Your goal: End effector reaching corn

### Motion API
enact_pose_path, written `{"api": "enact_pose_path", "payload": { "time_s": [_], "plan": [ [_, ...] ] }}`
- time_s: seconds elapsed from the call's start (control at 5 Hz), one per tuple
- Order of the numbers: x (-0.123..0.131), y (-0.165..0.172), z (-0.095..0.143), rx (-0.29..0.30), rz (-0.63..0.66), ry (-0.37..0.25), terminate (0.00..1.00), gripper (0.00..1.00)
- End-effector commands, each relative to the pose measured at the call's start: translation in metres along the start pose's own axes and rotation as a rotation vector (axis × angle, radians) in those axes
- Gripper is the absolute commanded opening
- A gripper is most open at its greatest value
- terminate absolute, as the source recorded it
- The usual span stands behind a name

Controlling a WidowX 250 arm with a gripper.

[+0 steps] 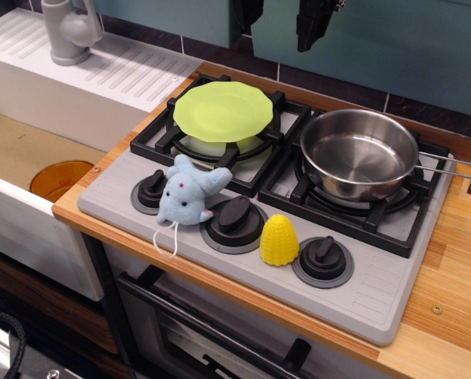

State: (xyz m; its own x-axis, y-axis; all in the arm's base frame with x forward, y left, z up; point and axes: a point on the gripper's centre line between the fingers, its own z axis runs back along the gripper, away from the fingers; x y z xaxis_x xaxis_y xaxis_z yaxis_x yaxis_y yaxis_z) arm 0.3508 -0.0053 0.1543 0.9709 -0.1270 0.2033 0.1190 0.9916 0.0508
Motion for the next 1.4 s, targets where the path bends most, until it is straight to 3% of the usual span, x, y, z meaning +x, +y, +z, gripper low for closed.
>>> {"api": "enact_pose_path", "payload": {
  "time_s": [0.0,0.4,0.8,1.2],
  "plan": [
    [0.0,0.0,0.0,0.0,0.0,0.0,0.0,1.0],
    [-0.053,-0.032,0.011,0.082,0.083,-0.041,0.0,1.0],
    [-0.075,-0.057,-0.017,0.074,0.133,-0.148,0.0,1.0],
    [-0.082,-0.069,-0.049,0.077,0.165,-0.2,0.0,1.0]
  ]
}}
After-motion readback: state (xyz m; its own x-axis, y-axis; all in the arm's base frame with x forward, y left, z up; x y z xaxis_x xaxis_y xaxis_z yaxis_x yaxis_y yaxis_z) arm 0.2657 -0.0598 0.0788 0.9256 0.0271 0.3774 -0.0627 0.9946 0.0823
